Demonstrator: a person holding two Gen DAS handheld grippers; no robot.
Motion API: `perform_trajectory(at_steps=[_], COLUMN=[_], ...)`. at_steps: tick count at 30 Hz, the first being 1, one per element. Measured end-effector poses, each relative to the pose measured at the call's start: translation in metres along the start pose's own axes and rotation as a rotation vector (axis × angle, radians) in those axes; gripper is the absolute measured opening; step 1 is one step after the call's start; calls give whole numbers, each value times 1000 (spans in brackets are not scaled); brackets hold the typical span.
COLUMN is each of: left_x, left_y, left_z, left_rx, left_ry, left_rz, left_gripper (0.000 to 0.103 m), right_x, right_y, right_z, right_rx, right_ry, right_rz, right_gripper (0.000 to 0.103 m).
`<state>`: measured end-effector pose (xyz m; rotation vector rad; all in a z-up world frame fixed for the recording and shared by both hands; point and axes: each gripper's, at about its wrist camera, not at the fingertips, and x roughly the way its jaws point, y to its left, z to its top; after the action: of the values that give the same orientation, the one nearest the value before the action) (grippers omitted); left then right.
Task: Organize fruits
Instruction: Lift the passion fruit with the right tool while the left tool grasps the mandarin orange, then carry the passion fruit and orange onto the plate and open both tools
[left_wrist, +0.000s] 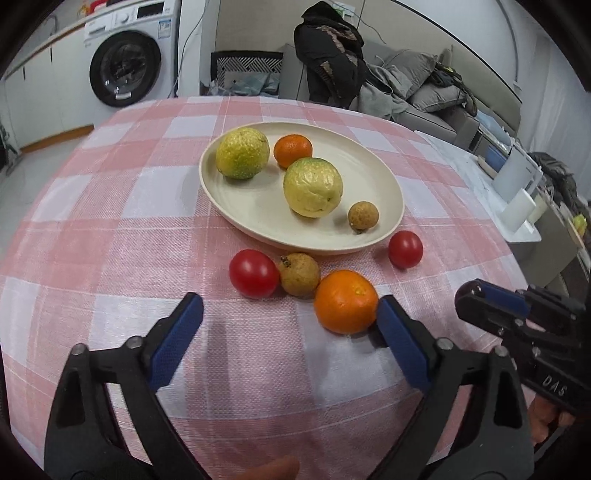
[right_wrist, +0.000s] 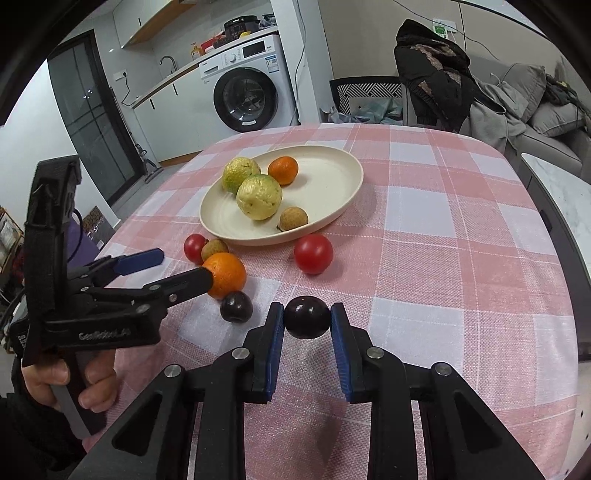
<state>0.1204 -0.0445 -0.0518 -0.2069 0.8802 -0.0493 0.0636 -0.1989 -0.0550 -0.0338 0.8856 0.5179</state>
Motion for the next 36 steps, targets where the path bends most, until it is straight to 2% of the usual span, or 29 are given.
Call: perform_trajectory(at_steps=[8,12,15,17,18,19,29,36], left_x=[6,12,14,13,12,12,1,-17], left_y=[-14,-20,-21,-23,-23,-23,-12,-2], left_z=[3,5,7,7,7,7,1,-7], left_rx=[-2,-7,-22,-12,-7,-8,-14,57], left_ry=[40,61,73,71,73,75,67,-3], left_rz=[-46,-78,-79,-80,-90,-100,-161,-163], left_gripper=[68,54,52,46,37,35,34,34], right_x=[-9,-10,-11,-11,-11,-11,-10,-10], right_y=[-5,-6,-6,-6,-6,-6,-5,-1], right_z=[3,4,4,4,4,4,3,2], right_rx=[13,15,15,16,15,16,12,8], right_ry=[-24,-29,-33,-35,-36,-36,-37,-64], right_rz=[7,9,10,9,8,6,4,12], right_gripper=[26,26,26,26,26,26,26,26])
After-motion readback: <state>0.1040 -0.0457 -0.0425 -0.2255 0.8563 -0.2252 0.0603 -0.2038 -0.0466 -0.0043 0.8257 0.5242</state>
